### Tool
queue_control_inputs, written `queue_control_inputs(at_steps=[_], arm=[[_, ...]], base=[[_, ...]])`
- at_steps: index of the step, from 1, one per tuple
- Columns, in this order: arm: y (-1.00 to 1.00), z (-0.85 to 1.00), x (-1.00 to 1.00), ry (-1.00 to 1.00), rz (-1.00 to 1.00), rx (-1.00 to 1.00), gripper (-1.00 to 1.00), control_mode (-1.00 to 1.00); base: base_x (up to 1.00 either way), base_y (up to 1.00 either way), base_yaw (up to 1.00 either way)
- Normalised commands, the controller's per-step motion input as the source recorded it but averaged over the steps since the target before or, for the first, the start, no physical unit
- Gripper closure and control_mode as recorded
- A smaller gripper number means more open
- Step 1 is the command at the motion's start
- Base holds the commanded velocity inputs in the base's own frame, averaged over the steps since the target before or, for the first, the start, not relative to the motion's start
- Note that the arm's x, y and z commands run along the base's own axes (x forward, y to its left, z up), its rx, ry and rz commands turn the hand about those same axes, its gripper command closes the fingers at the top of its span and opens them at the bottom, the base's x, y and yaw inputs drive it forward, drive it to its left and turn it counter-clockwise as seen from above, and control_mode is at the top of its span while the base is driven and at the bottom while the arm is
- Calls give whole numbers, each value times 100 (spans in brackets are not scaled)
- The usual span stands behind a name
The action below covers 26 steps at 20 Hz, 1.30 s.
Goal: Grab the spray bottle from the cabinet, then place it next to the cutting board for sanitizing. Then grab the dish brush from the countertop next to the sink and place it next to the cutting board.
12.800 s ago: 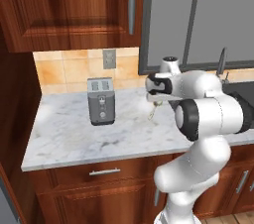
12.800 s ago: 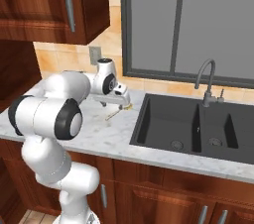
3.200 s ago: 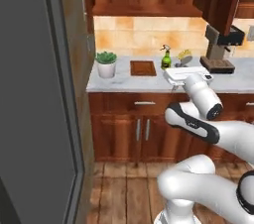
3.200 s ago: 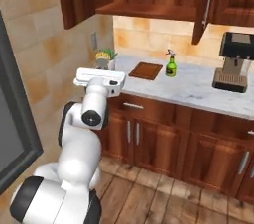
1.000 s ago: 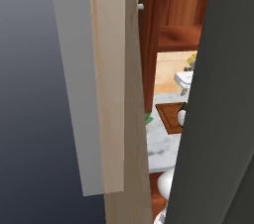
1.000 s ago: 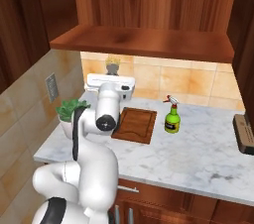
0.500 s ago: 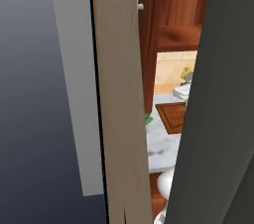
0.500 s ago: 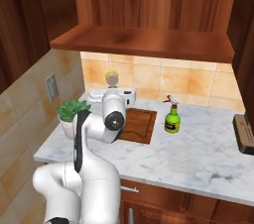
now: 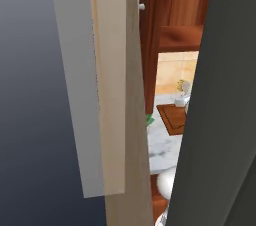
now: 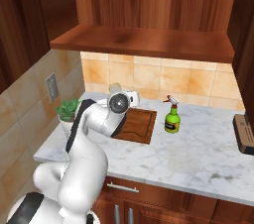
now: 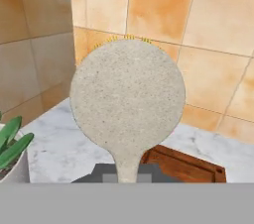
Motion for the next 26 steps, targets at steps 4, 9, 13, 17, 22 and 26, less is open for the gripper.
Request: queue_control_inputs(at_steps=[4, 9, 13, 17, 22, 26], arm=[[3, -61, 32, 22, 13, -23, 100, -100], [-8, -64, 16, 10, 38, -12, 100, -100], [-25, -73, 11, 1, 55, -10, 100, -100], [-7, -68, 5, 1, 20, -40, 100, -100], [-6, -54, 1, 1, 5, -46, 100, -100], [1, -44, 0, 15, 1, -22, 100, -100]], base=[[0, 0, 0], [0, 0, 0], [0, 0, 0], [0, 0, 0], [0, 0, 0], [0, 0, 0]])
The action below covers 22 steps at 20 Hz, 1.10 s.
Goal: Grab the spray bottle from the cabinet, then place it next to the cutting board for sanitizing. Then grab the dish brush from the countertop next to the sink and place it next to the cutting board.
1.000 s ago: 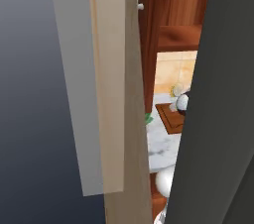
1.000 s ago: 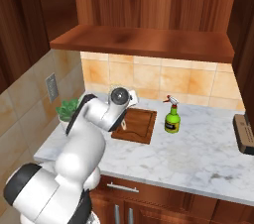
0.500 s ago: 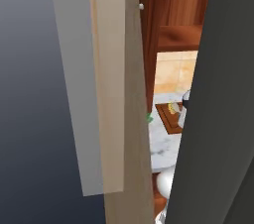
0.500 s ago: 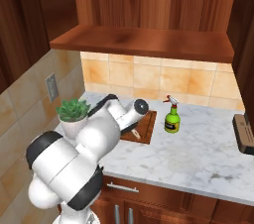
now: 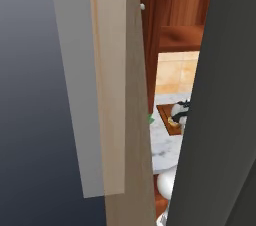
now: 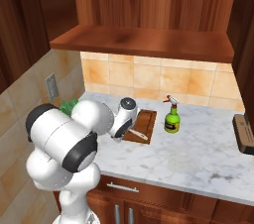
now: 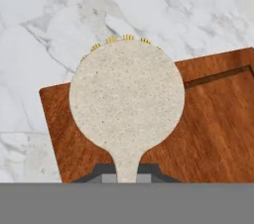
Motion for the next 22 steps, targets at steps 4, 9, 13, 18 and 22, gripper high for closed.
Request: queue_control_inputs(at_steps=[4, 9, 13, 18, 22], arm=[[0, -46, 0, 18, 0, -17, 100, -100], [-10, -14, 0, 12, 10, -6, 100, -100], [-33, -30, -10, 12, 24, 0, 100, -100], [-26, -23, -41, 5, 22, 0, 100, -100], [0, 4, -57, -9, 7, 0, 100, -100]], base=[[0, 0, 0], [0, 0, 0], [0, 0, 0], [0, 0, 0], [0, 0, 0]])
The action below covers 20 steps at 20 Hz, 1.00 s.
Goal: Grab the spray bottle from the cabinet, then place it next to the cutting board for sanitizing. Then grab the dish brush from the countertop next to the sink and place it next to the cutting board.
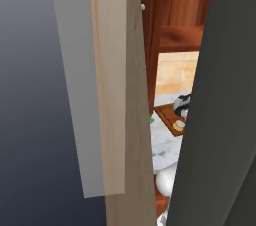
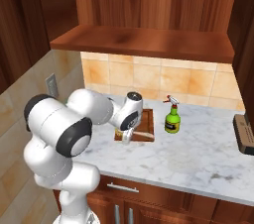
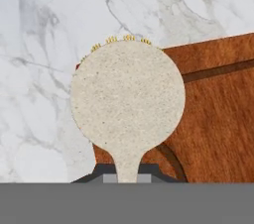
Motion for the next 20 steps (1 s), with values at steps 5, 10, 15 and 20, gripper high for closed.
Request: queue_control_inputs(at_steps=[5, 10, 15, 20], arm=[[0, 4, -56, -13, 0, 0, 100, -100], [0, -31, -13, 0, 4, -3, 100, -100], [-1, -34, -8, 0, 8, 0, 100, -100], [-1, -29, -16, 0, 8, 0, -100, -100]], base=[[0, 0, 0], [0, 0, 0], [0, 0, 0], [0, 0, 0]])
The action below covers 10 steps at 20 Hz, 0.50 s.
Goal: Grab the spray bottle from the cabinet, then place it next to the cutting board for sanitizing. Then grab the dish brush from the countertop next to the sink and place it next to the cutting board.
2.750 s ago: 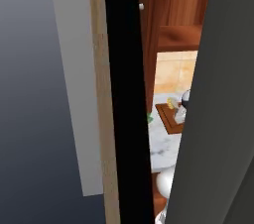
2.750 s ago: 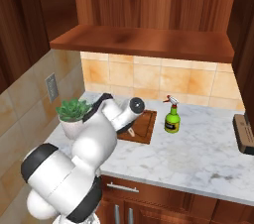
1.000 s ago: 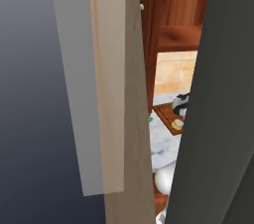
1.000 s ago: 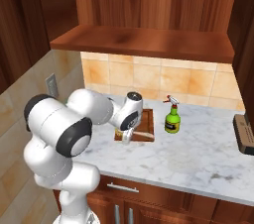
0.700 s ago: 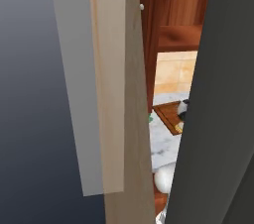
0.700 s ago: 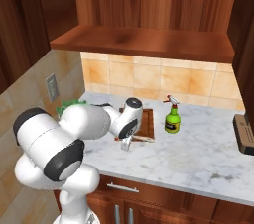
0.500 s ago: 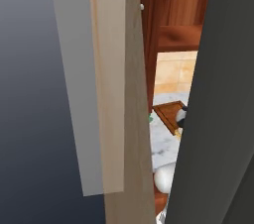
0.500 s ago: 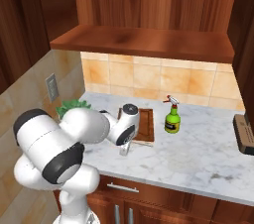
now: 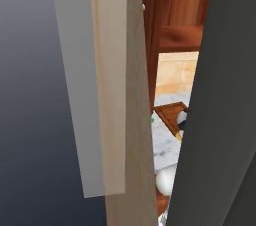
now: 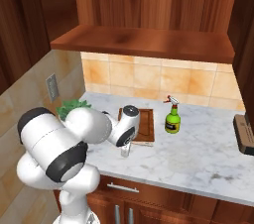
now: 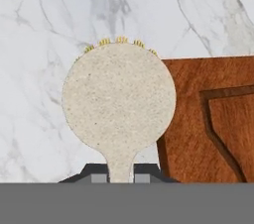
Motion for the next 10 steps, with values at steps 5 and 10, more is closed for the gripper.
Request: queue_control_inputs(at_steps=[5, 10], arm=[[-1, -3, -36, -5, 5, 0, -100, -100], [0, 11, -35, -14, 3, 0, -100, -100]], base=[[0, 0, 0], [0, 0, 0]])
